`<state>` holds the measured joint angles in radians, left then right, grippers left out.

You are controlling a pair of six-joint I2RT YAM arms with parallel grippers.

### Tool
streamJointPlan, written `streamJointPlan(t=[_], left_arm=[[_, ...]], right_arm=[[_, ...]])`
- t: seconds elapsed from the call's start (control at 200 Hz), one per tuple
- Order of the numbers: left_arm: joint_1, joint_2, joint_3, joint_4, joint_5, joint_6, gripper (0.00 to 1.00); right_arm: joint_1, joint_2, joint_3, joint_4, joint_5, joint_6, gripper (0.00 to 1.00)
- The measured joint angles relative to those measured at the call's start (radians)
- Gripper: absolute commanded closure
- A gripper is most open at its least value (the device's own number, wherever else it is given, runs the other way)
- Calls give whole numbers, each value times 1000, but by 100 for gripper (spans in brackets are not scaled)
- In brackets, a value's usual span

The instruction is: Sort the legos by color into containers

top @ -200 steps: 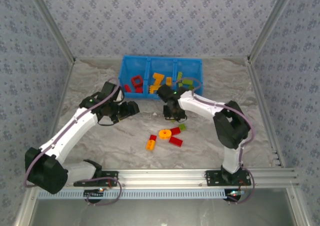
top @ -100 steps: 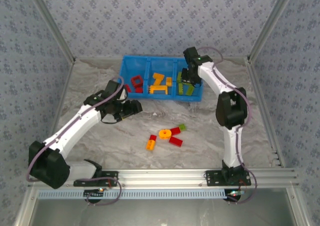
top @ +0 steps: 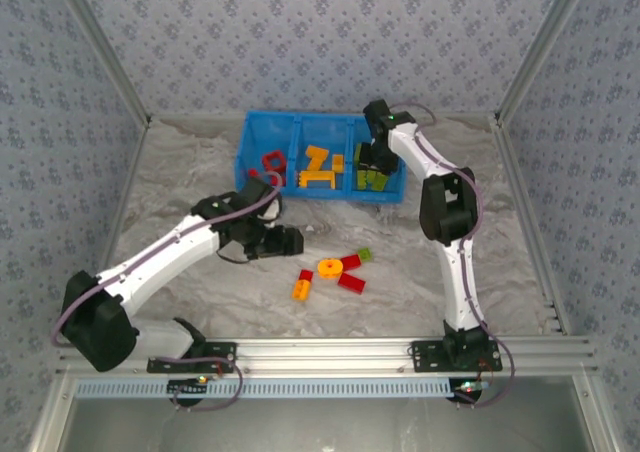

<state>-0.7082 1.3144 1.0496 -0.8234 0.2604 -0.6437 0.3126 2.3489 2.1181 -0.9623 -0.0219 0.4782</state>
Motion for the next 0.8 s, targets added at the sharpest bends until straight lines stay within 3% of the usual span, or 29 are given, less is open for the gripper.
streamJointPlan(t=[0.28, 0.41, 0.555, 0.645, 0.799], left_arm=[[-148, 183, -17, -43, -30, 31, 24], [-225, 274, -9, -47, -70, 22, 23], [-241, 340, -9, -16, -86, -12, 24], [-241, 388, -7, 17, -89, -31, 29], [-238, 455, 22, 21, -97, -62, 47]], right_arm=[[15, -84, -40, -9, 11, 3, 40], [51, -325, -237, 35, 46, 13, 38], [117, -645, -492, 103, 72, 34, 38], [163, -787, -636, 127, 77, 47, 38], [188, -909, -834, 129, 66, 68, 38]])
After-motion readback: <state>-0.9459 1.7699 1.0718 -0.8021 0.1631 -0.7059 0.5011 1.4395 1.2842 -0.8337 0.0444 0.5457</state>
